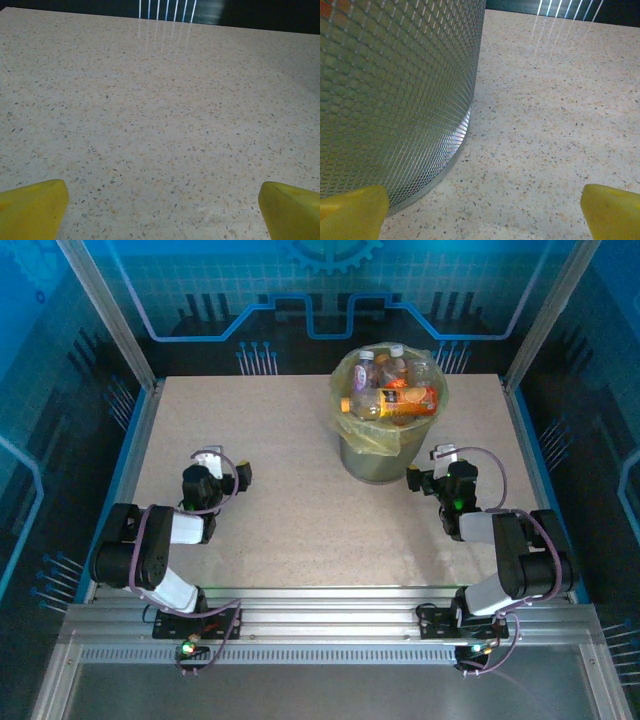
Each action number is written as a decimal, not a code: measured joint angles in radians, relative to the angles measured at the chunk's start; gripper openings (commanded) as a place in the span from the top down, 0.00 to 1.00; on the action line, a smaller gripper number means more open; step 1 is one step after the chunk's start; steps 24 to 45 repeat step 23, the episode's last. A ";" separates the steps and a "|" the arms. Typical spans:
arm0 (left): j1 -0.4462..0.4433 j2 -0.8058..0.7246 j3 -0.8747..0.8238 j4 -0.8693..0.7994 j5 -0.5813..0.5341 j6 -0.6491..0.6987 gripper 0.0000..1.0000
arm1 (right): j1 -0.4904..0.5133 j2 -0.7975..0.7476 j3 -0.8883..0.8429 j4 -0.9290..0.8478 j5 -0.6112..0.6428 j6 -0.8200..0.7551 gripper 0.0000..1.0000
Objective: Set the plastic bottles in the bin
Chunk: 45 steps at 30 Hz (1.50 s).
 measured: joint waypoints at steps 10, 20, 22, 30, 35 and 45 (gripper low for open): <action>0.000 0.000 0.000 -0.003 0.019 0.003 0.01 | 0.000 0.000 0.000 0.000 0.000 0.000 0.00; 0.000 0.000 0.000 -0.003 0.025 0.003 0.01 | 0.000 0.000 0.000 0.000 0.000 0.000 0.00; 0.000 0.000 0.000 -0.003 0.026 0.003 0.01 | 0.000 0.000 0.000 0.000 0.000 0.000 0.00; 0.000 0.000 0.000 -0.003 0.026 0.003 0.01 | 0.000 0.000 0.000 0.000 0.000 0.000 0.00; 0.000 0.000 0.000 -0.003 0.026 0.003 0.01 | 0.000 0.000 0.000 0.000 0.000 0.000 0.00; 0.000 0.000 0.000 -0.003 0.026 0.003 0.01 | 0.000 0.000 0.000 0.000 0.000 0.000 0.00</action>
